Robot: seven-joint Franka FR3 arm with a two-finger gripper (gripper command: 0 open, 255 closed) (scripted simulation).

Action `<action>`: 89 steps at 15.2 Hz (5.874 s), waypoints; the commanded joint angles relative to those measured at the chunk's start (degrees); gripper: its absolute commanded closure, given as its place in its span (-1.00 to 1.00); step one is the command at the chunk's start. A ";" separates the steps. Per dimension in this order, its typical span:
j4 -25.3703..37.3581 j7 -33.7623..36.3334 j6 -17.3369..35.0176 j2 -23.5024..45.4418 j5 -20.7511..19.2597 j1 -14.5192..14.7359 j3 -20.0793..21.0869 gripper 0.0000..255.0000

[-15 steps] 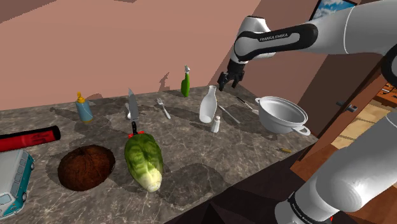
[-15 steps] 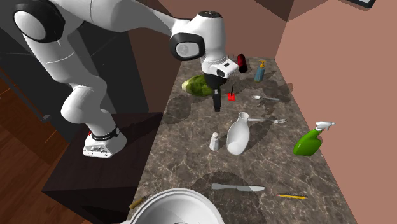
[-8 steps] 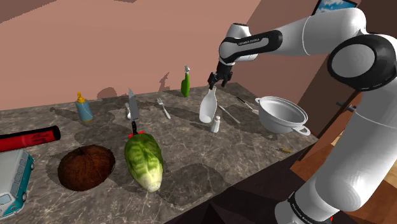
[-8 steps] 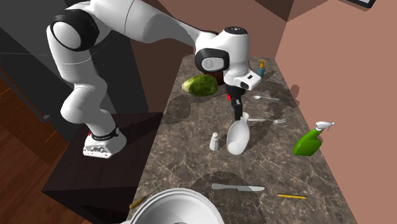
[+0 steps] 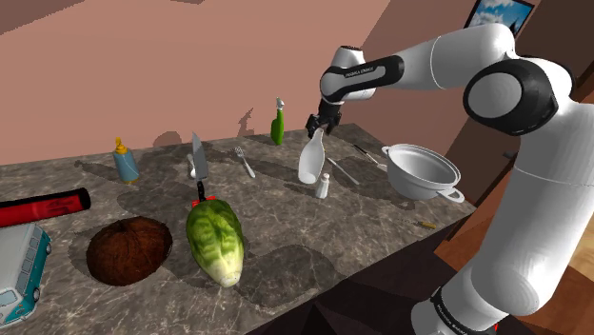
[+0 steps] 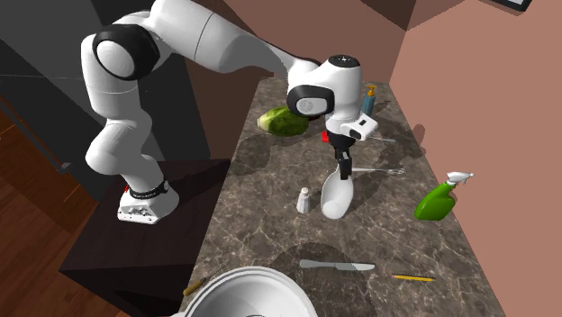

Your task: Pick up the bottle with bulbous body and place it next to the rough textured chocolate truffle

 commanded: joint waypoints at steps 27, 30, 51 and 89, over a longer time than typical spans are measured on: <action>2.87 0.18 -3.86 -1.03 -0.19 0.04 -0.06 1.00; 4.40 0.25 -5.97 -1.62 -0.29 0.05 -0.09 1.00; 19.32 0.52 -21.82 -2.55 -0.52 -0.10 -0.23 1.00; 7.25 37.09 -26.43 -17.84 -7.13 19.59 15.98 1.00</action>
